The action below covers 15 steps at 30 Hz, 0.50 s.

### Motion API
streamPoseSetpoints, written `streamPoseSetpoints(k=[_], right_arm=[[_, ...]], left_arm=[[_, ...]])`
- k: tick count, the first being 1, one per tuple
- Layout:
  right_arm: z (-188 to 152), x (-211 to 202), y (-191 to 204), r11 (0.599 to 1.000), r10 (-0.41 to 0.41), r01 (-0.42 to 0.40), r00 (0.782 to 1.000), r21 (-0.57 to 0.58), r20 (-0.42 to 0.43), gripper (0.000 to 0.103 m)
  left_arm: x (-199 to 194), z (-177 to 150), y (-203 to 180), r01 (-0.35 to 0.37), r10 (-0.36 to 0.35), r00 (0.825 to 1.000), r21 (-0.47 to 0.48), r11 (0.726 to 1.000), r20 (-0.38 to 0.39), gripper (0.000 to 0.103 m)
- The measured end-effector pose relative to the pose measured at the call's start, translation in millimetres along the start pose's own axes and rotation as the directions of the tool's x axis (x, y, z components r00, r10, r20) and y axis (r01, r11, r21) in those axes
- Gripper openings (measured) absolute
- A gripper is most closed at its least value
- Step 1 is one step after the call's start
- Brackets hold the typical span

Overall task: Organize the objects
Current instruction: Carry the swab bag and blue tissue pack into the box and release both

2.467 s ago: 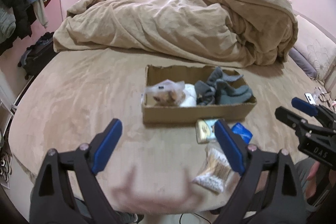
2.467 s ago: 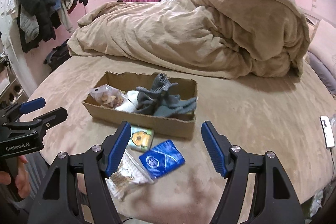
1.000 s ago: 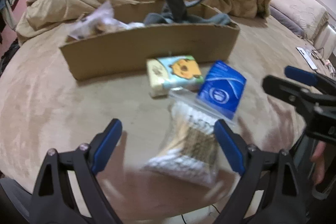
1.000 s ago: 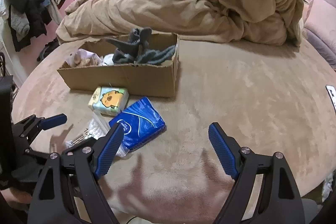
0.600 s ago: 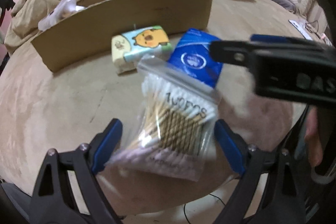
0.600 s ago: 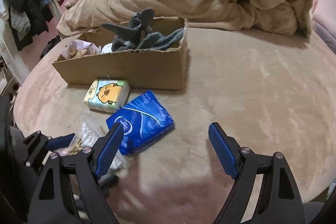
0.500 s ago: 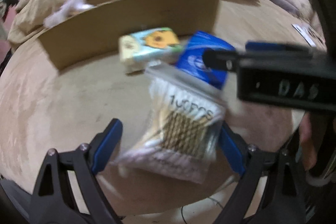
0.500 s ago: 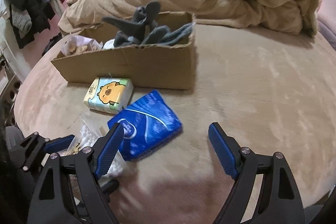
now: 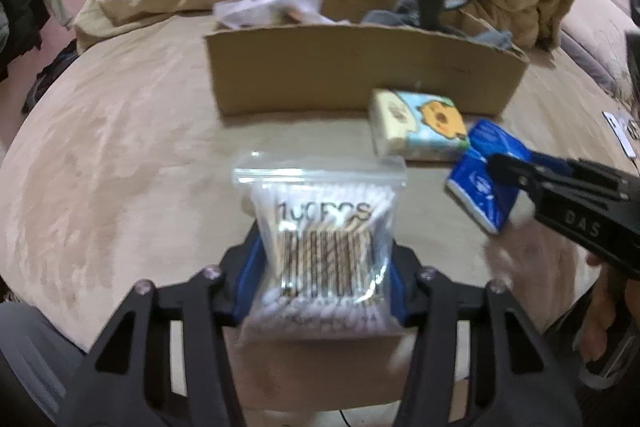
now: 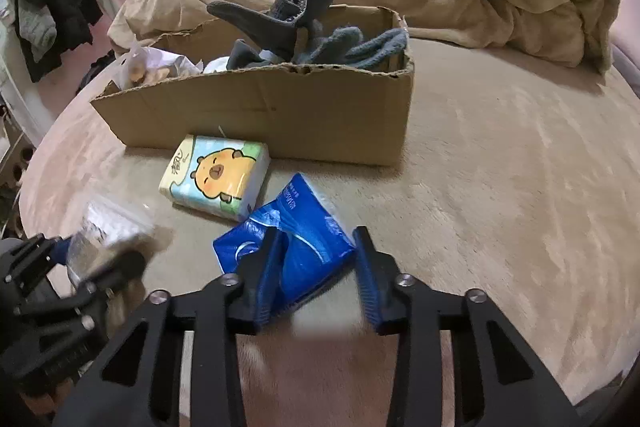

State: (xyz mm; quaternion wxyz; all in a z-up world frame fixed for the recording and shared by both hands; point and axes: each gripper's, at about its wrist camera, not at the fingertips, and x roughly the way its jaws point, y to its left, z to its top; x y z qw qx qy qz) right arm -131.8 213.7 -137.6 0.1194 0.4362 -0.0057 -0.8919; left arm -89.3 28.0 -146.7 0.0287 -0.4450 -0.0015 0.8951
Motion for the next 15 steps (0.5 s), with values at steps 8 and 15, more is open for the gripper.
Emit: streamPoseSetpoints(k=[8, 15], right_arm=[[-3.9, -24.8, 2.6, 0.999, -0.039, 0.039, 0.998, -0.003, 0.039, 0.024], [5.4, -55.0, -3.9, 0.999, -0.049, 0.048, 0.996, 0.012, 0.078, 0.024]], left_arm=[[-22.6, 6.2, 22.4, -0.009, 0.011, 0.999, -0.049, 0.999, 0.044, 0.050], [-47.2, 26.8, 38.6, 0.012, -0.006, 0.997, -0.085, 0.996, 0.081, 0.050]])
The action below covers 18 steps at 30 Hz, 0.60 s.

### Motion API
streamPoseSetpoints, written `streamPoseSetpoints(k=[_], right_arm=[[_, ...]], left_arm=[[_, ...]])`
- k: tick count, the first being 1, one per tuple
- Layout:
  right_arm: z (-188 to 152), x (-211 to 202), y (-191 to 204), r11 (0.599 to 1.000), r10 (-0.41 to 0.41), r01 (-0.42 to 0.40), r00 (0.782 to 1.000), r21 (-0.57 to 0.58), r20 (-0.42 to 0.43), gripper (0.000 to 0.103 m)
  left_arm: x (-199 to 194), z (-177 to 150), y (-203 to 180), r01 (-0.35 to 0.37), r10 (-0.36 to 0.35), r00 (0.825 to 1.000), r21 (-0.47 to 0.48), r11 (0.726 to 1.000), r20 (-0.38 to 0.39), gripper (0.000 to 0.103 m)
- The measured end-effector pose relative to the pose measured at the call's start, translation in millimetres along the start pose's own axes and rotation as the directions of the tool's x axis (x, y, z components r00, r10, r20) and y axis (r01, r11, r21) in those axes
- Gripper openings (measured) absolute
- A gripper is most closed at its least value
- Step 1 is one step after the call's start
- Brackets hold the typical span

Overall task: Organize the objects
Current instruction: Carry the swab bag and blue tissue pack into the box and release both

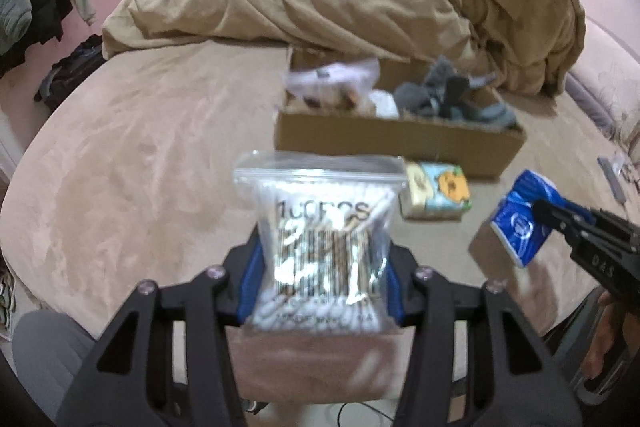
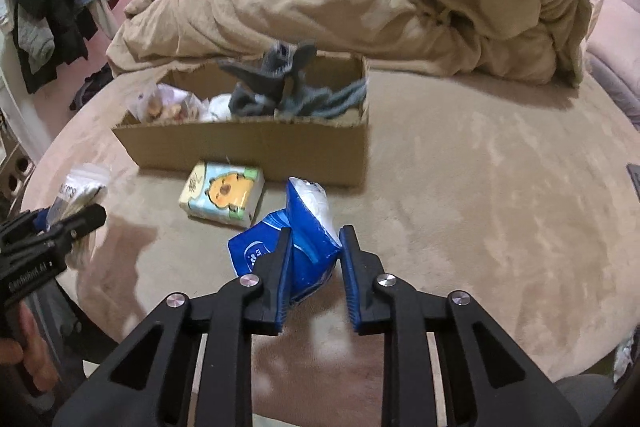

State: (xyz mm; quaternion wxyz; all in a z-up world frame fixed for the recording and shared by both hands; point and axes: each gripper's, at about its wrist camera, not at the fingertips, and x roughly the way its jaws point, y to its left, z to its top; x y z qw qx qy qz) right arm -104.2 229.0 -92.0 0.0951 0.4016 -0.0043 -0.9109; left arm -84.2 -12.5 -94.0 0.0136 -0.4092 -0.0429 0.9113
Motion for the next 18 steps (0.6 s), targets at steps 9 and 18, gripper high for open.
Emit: streamPoseSetpoints(k=[9, 18], right_arm=[[32.0, -23.5, 2.5, 1.000, 0.007, -0.008, 0.997, 0.006, 0.075, 0.024], [82.5, -28.8, 2.6, 1.000, 0.005, -0.004, 0.988, -0.008, 0.154, 0.024]], left_arm=[[-10.7, 48.2, 15.6, 0.005, -0.004, 0.999, -0.021, 1.000, 0.047, 0.050], [-8.8, 100.5, -3.0, 0.032, -0.035, 0.994, 0.034, 0.999, 0.105, 0.051]])
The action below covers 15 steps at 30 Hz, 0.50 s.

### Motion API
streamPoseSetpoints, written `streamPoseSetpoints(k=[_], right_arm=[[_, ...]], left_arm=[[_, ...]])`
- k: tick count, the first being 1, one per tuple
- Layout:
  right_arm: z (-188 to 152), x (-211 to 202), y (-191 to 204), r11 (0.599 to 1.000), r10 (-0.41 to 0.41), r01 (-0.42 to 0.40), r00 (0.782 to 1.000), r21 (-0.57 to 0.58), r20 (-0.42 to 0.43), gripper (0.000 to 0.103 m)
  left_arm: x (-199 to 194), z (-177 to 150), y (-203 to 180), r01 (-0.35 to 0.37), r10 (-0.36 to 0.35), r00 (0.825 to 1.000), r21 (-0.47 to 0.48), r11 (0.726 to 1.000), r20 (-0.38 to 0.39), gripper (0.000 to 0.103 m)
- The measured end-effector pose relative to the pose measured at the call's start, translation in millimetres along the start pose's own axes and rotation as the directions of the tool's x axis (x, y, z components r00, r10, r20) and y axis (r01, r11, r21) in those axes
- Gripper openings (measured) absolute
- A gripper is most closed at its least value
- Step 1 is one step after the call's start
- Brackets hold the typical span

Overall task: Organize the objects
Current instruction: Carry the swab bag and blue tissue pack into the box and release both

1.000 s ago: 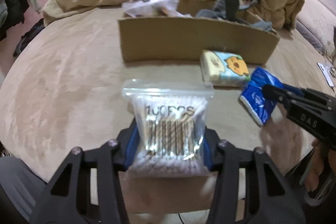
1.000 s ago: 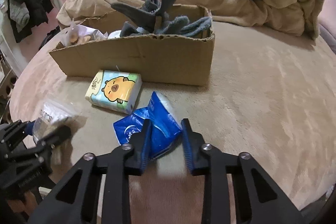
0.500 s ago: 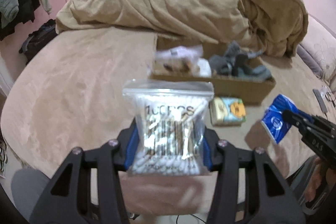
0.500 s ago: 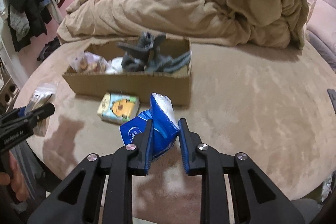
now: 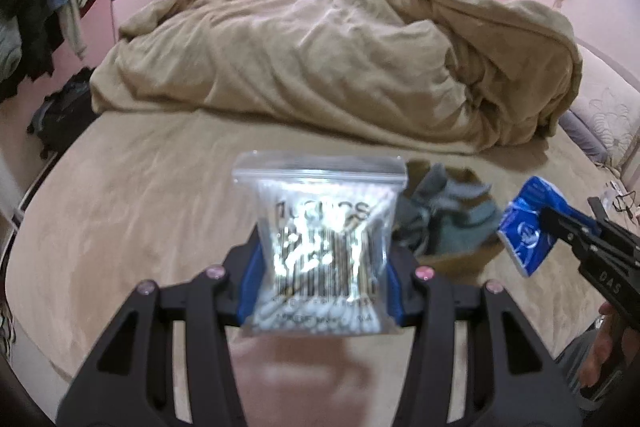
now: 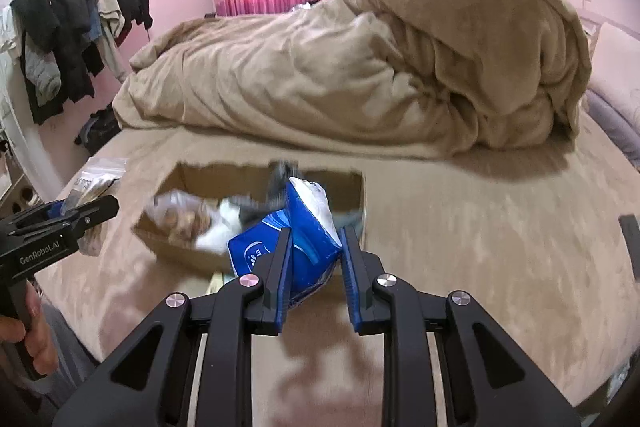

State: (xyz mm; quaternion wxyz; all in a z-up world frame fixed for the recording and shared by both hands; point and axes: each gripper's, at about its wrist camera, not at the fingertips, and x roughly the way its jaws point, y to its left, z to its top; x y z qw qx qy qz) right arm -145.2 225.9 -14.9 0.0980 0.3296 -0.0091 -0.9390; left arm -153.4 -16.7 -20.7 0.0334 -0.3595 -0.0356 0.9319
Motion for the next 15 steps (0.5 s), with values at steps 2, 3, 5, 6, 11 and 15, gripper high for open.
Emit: streamPoseSetpoints(k=[2, 3, 5, 6, 11, 15], right_arm=[[8.5, 2.0, 0.6, 1.000, 0.002, -0.002, 1.000, -0.005, 0.014, 0.024], [13.7, 3.5, 1.2, 1.000, 0.003, -0.003, 1.000, -0.009, 0.022, 0.024], [22.0, 7.5, 2.4, 1.000, 0.010, -0.010, 0.999, -0.016, 0.031, 0.024], [24.0, 9.4, 2.6, 1.000, 0.013, -0.013, 0.999, -0.017, 0.034, 0.024], [33.6, 29.7, 1.6, 1.000, 0.021, -0.020, 1.000, -0.021, 0.021, 0.024], [34.9, 54.1, -2.7, 0.999, 0.037, -0.037, 0.999, 0.004, -0.009, 0.024]], left_arm=[[4.5, 14.3, -3.9, 0.009, -0.009, 1.000, 0.007, 1.000, 0.008, 0.051], [6.4, 18.1, -5.2, 0.010, -0.010, 1.000, 0.009, 1.000, 0.009, 0.051], [11.7, 28.5, -5.9, 0.013, -0.013, 1.000, 0.009, 1.000, 0.012, 0.050], [14.4, 32.7, -6.2, 0.015, -0.015, 1.000, 0.010, 1.000, 0.011, 0.050], [38.2, 46.8, -11.5, 0.021, -0.021, 1.000, 0.038, 0.999, -0.021, 0.050], [69.9, 47.7, -13.5, 0.035, -0.032, 0.997, 0.039, 0.999, -0.076, 0.050]])
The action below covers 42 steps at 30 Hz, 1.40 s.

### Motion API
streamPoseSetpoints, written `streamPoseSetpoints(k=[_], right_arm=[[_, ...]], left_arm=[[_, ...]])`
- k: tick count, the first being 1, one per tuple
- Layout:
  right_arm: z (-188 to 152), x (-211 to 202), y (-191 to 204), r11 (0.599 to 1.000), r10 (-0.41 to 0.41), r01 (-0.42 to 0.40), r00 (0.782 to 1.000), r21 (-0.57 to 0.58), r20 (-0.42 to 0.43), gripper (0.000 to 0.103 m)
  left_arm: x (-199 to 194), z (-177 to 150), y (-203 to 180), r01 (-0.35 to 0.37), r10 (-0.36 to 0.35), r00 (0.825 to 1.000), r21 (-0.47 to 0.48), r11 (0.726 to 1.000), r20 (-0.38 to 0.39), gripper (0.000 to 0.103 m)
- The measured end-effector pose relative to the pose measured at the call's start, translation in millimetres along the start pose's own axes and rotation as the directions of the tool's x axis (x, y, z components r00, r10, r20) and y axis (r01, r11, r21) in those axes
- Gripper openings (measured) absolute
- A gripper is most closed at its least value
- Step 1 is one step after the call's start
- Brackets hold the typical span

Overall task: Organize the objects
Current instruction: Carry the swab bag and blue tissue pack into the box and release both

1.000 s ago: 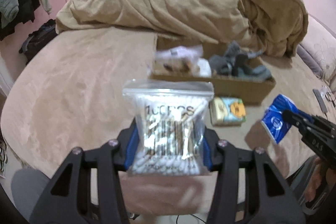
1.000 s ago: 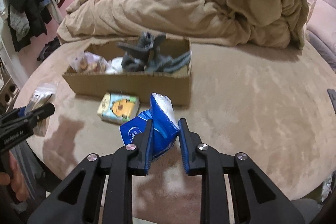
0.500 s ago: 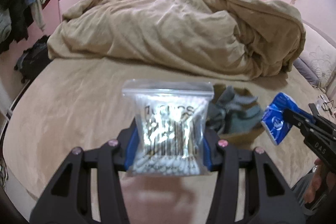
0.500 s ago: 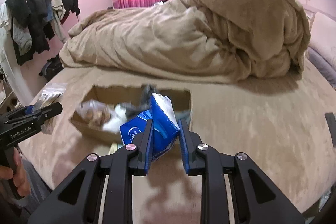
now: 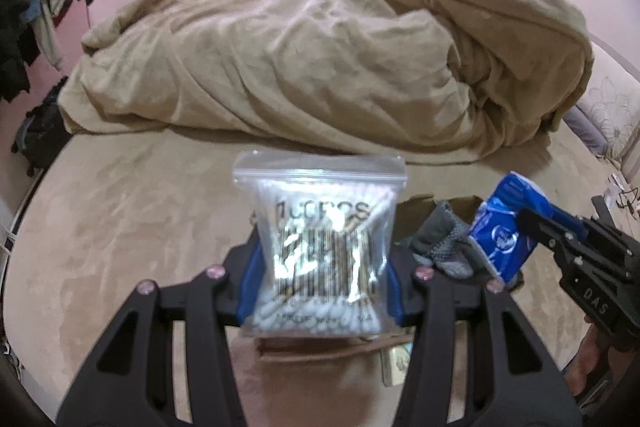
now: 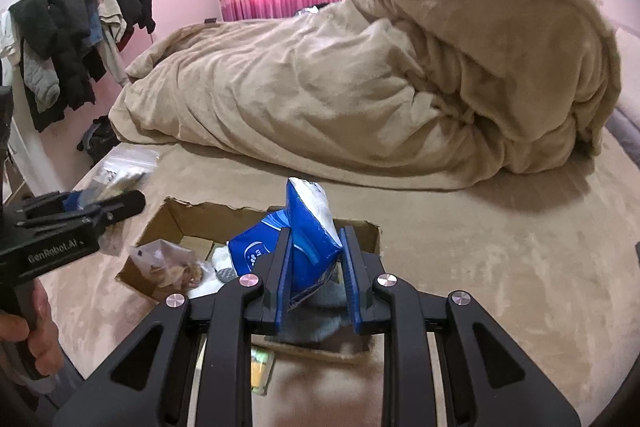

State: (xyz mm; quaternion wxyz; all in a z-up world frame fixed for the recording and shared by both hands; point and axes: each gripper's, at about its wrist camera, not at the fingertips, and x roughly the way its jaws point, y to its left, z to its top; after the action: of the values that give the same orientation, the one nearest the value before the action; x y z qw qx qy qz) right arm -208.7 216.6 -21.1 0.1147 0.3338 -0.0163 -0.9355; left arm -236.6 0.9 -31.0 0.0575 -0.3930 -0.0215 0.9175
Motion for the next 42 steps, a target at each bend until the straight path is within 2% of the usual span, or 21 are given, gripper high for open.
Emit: streamPoseSetpoints(k=[8, 16, 21, 26, 29, 32, 37, 39, 42], right_arm=[[-1.8, 28.8, 1.0, 0.999, 0.045, -0.044, 0.999, 0.031, -0.031, 0.024], [-2.6, 51.0, 28.7, 0.996, 0.091, -0.092, 0.994, -0.009, -0.067, 0.024], [-19.9, 75.8, 39.6, 0.996, 0.089, -0.092, 0.985, -0.017, -0.147, 0.024], [-31.0, 81.1, 36.5, 0.997, 0.078, -0.081, 0.983, -0.011, -0.166, 0.027], [-29.7, 76.3, 33.3, 0.997, 0.071, -0.072, 0.985, -0.006, -0.159, 0.032], [-28.7, 70.8, 33.5, 0.998, 0.065, -0.068, 0.986, -0.009, -0.155, 0.046], [-26.8, 52.5, 35.0, 0.999, 0.050, -0.053, 0.990, -0.014, -0.132, 0.064], [-25.6, 43.6, 35.1, 0.999, 0.049, -0.051, 0.990, -0.013, -0.129, 0.067], [-24.8, 31.0, 32.6, 0.999, 0.042, -0.044, 0.992, -0.007, -0.122, 0.069]], left_arm=[[41.7, -4.5, 8.9, 0.007, -0.009, 0.998, -0.025, 1.000, -0.070, 0.050], [67.2, -8.2, 9.3, 0.023, -0.026, 0.989, -0.021, 1.000, -0.143, 0.051], [87.1, -14.8, 13.8, 0.048, -0.056, 0.969, -0.041, 0.998, -0.240, 0.056], [85.1, -17.1, 11.9, 0.035, -0.035, 0.972, -0.006, 0.999, -0.232, 0.057], [73.9, -14.6, 11.1, 0.033, -0.035, 0.976, -0.011, 0.999, -0.213, 0.058], [60.8, -14.3, 10.6, 0.025, -0.027, 0.983, -0.012, 1.000, -0.183, 0.064], [41.1, -12.2, 14.1, 0.017, -0.022, 0.987, -0.035, 0.999, -0.157, 0.065], [30.6, -13.2, 14.0, 0.020, -0.024, 0.989, -0.028, 0.999, -0.143, 0.065], [17.2, -18.7, 10.8, -0.012, 0.012, 0.993, 0.004, 1.000, -0.121, 0.065]])
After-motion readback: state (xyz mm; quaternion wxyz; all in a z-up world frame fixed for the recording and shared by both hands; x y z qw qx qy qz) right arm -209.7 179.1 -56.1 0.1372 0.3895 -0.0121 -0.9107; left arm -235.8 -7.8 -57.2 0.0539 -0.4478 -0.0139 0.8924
